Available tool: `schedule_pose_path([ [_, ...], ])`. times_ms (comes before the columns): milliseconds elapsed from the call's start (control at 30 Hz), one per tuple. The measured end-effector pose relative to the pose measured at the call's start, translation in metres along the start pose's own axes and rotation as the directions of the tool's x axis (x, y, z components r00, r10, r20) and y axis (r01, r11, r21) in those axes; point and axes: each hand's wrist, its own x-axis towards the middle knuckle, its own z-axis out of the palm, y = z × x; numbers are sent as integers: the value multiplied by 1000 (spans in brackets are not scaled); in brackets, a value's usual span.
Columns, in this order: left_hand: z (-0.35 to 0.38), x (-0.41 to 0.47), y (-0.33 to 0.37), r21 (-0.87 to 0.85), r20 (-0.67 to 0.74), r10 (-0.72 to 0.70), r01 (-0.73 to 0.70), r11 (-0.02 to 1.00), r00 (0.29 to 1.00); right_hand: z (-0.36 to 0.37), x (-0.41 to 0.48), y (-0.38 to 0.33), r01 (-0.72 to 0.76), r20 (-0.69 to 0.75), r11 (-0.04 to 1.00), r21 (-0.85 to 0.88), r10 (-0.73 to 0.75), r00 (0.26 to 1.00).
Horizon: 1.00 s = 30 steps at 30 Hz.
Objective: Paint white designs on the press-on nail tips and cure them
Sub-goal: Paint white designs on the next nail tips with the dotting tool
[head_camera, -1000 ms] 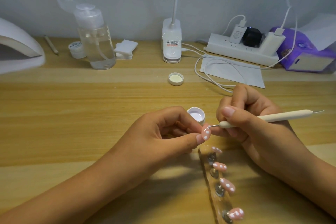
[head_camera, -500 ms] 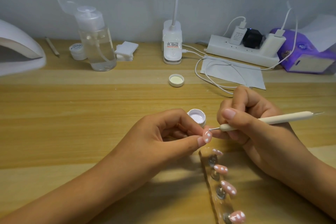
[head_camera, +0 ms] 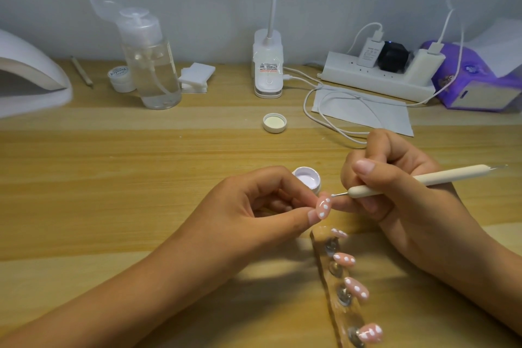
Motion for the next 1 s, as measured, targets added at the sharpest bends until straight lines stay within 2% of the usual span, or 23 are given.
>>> schedule_pose_path([
  [400,0,-1,0,8,2,-5,5,1000,1000,-2,-1,2,1,50,999,-49,1,999],
  [1000,-1,0,-2,7,7,-2,2,1000,1000,-5,-1,2,13,71,999,-35,-10,997],
])
